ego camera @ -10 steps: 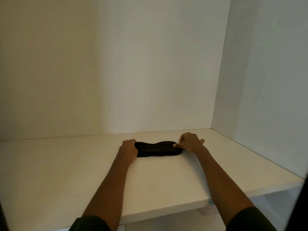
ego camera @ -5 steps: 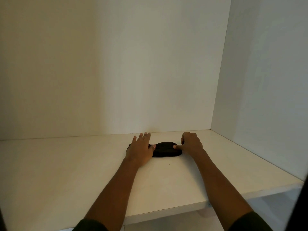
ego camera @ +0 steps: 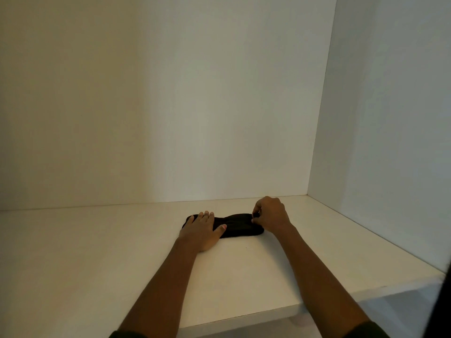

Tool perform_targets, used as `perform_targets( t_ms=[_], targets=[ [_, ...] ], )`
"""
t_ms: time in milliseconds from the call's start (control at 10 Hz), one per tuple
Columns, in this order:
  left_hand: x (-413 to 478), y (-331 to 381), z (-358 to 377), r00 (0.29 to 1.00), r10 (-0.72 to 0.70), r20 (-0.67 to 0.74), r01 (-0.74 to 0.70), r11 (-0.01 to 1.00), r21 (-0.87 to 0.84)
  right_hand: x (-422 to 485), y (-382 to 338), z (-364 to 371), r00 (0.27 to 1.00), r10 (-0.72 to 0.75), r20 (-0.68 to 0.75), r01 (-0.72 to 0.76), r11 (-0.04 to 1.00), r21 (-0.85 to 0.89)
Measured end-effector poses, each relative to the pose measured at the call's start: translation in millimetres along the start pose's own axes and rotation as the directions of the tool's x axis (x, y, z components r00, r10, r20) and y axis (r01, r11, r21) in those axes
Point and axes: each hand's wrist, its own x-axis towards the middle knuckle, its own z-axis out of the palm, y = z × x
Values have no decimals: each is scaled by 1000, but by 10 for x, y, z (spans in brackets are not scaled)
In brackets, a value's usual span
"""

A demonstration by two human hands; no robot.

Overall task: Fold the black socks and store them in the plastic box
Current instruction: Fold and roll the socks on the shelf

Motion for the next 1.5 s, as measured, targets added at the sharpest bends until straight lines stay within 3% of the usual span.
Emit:
perform_targets(
  t_ms=[200,500,700,900,1300,1500],
  targets=[
    [16,-9,23,1000,3,-7,-3,1000,8,-19,-13,-70,991,122,63,-127,989,75],
    [18,1,46,1000,0,-21,1,1000,15,-79,-145,-21,976,215,-38,-215,977,1],
    [26,0,49,1000,3,-23,-3,1000,7,-107,-220,26,993,82,-84,-90,991,-102],
    [21,-10,50,1000,8,-21,-8,1000,2,-52,-209,30,999,2,-43,-6,996,-86],
    [19,-15,39,1000,15,-21,-15,1000,0,-85,-93,-80,994,105,-21,-102,989,109],
    [23,-1,41,1000,19,-15,-19,1000,-4,-112,-171,-62,995,92,-45,-89,993,73]
  ],
)
